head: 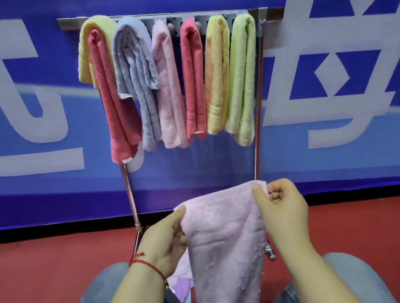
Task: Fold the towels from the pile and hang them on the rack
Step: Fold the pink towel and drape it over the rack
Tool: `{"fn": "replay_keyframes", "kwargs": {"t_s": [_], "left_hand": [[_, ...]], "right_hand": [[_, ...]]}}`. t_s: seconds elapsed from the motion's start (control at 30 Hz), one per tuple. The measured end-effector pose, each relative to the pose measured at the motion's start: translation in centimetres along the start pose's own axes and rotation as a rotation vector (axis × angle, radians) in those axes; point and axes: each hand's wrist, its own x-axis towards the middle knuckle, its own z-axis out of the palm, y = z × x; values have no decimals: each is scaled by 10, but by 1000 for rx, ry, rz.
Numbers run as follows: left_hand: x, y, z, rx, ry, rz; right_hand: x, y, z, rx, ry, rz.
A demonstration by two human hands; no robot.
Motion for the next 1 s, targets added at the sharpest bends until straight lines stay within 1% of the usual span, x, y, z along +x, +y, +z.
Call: {"fn": "replay_keyframes", "kwargs": {"t_s": [0.07,0.13,0.23,0.3,0.37,0.47,0.57,0.63,0.77,0.9,1.0], "left_hand": [[-2,-16,7,-84,37,30],[-2,-32,15,-119,32,61],[-8,-50,25,-72,-31,104],[-18,-51,32,-19,-85,190],[-25,-48,35,15,-79,278],[-35,-41,36,39,-59,366],[-45,-37,38,45,-74,430],[-50,-35,39,63,-94,463],[-51,-32,39,147,-77,507],[-45,-27,33,209,-61,519],[-44,-21,30,259,-77,570]], "right_hand": [[-14,0,3,37,35,20],[-27,-5,5,98,29,17],[-44,-16,12,179,-51,10],[-52,-21,17,234,-128,12],[-58,-23,20,282,-198,18],[-64,-26,20,317,-251,27],[-65,-29,19,338,-270,48],[-67,-30,18,338,-279,22],[-72,-33,18,347,-277,-40],[-69,-33,15,383,-297,-10],[-61,-32,10,361,-257,40]]}}
